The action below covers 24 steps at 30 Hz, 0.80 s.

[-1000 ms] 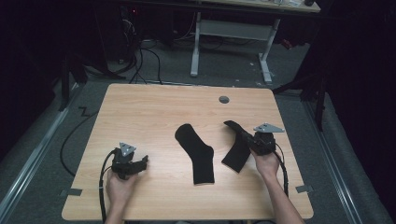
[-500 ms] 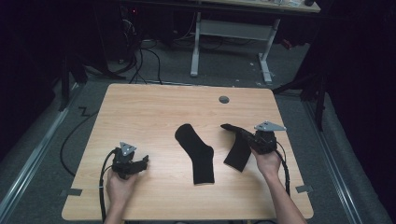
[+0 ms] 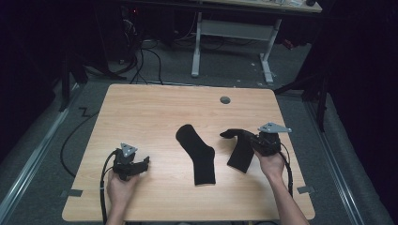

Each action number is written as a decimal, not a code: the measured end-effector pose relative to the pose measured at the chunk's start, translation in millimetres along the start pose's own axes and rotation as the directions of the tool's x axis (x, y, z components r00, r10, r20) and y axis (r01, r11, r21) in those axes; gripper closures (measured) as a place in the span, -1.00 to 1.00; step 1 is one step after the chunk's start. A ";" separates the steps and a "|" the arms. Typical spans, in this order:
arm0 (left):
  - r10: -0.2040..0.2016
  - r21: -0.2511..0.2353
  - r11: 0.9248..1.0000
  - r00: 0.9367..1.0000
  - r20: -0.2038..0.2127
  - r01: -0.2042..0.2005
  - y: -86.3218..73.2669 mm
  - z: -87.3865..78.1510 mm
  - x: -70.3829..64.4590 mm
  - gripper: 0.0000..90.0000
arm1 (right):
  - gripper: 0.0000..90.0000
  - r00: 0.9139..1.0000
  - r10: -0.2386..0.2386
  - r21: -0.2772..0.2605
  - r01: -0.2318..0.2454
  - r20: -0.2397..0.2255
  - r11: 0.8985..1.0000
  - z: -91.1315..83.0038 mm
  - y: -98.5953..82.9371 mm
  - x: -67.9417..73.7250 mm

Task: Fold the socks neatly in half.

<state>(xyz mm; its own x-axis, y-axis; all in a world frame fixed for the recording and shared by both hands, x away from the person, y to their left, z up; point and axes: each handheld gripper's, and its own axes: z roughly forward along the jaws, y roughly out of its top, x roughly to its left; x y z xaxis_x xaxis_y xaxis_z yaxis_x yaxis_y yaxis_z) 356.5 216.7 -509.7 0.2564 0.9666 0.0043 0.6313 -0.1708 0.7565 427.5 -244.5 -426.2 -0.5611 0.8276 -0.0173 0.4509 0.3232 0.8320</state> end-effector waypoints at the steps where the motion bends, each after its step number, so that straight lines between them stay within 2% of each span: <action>1: 0.000 0.000 1.000 1.000 0.000 0.000 0.0 0.0 0.0 -0.39 | 0.96 1.000 0.004 0.002 -0.004 -0.004 1.000 -0.6 0.6 -0.4; 5: 0.001 0.000 1.000 1.000 0.000 -0.001 0.0 0.0 -0.1 -0.39 | 0.96 1.000 0.005 -0.005 -0.005 -0.025 1.000 -2.4 4.5 -0.9; 14: 0.001 -0.001 1.000 1.000 0.000 -0.001 -0.1 0.0 -0.3 -0.39 | 0.96 0.999 -0.023 -0.013 0.022 -0.038 1.000 -3.0 16.4 6.0; 24: -0.003 -0.002 1.000 1.000 0.000 0.003 -0.1 0.0 0.0 -0.37 | 0.96 0.998 -0.049 -0.016 0.048 -0.047 0.999 -9.5 25.6 22.3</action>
<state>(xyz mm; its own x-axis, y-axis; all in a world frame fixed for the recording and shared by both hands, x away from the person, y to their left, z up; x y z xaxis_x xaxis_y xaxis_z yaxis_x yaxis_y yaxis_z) 356.5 216.7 -509.8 0.2544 0.9671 0.0025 0.6304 -0.1678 0.7579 420.0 -222.1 -400.0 -0.6146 0.7882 -0.0319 0.4123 0.3555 0.8388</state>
